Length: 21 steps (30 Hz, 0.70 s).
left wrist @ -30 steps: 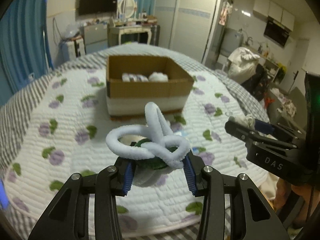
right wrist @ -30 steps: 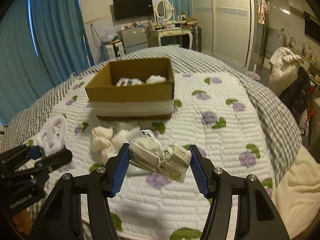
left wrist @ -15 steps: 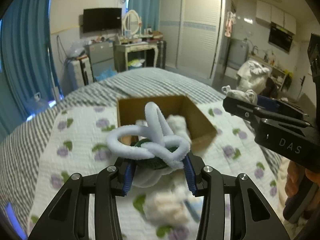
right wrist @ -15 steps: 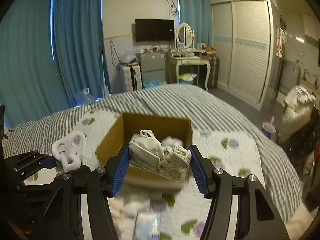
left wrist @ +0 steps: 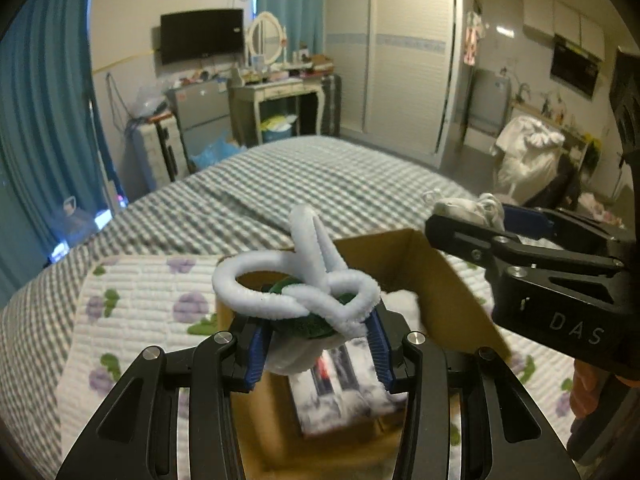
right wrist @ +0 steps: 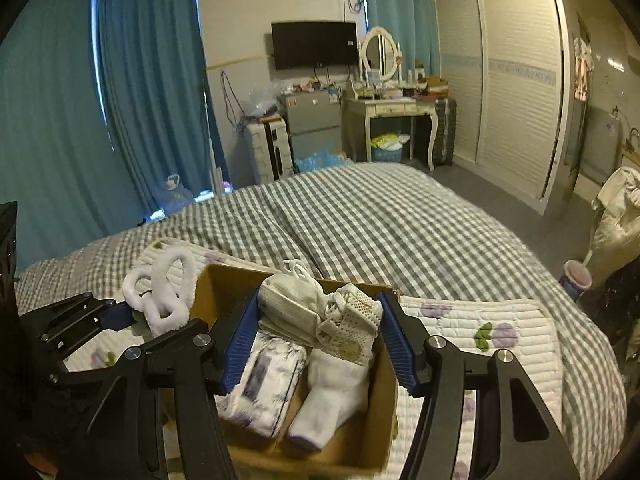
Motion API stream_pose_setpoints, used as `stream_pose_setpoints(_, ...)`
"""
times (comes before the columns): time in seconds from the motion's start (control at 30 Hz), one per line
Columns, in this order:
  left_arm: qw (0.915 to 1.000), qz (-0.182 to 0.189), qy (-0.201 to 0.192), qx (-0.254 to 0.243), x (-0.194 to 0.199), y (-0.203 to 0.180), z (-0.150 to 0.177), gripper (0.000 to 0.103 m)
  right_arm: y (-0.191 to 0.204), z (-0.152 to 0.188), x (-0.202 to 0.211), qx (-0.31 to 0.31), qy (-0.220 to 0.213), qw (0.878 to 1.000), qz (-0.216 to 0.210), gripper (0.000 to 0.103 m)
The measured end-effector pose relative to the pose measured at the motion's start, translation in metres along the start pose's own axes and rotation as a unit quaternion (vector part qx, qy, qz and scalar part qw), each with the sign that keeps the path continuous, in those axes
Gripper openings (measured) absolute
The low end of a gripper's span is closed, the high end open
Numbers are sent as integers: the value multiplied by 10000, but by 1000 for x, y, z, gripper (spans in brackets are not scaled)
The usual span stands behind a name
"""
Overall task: Organize soft objects
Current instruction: 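Lower both held items into the box and open both tools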
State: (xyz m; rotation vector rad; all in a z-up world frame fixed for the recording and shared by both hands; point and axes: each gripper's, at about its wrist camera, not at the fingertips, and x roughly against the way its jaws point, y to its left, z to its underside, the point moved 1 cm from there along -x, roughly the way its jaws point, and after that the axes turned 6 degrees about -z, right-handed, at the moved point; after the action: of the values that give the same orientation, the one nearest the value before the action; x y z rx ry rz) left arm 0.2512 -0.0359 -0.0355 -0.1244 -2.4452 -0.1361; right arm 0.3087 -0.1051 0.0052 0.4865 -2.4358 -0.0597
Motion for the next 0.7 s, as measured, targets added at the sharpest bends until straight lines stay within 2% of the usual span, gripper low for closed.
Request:
stream_pose_setpoints(0.13, 9998, -36, 177, -78, -22, -2, 2, 42, -13, 3, -36, -161, 241, 9995, -89, 59)
stream_pose_setpoints(0.27, 9997, -94, 229, -26, -25, -3, 6, 44, -19, 8, -49, -260, 336, 9991, -56, 62)
stream_pose_setpoints(0.3, 9997, -108, 237, -31, -25, -4, 6, 48, -21, 11, -49, -315, 337, 9989, -67, 67)
stream_pose_setpoints(0.33, 9996, -144, 255, -53, -23, -5, 6, 67, -22, 10, -48, -370, 333, 9987, -82, 73)
stream_pose_setpoints(0.37, 9996, -170, 239, -59, -20, -6, 5, 78, -23, 10, -45, -409, 314, 9986, -62, 76)
stream_pose_setpoints(0.4, 9996, -208, 162, -24, -14, -7, 4, 88, -22, 10, -38, -416, 292, 9987, -34, 79)
stream_pose_setpoints(0.47, 9997, -250, -18, 58, 4, -5, 0, 89, -20, 5, -24, -396, 242, 9989, 27, 79)
stream_pose_setpoints(0.57, 9994, -316, -62, 106, 31, 0, -11, 89, -13, -7, 12, -366, 78, 9992, 141, 83)
stream_pose_setpoints(0.7, 9976, -409, -536, 135, 104, 4, -31, 89, 2, -30, 77, -358, -208, 9989, 238, 90)
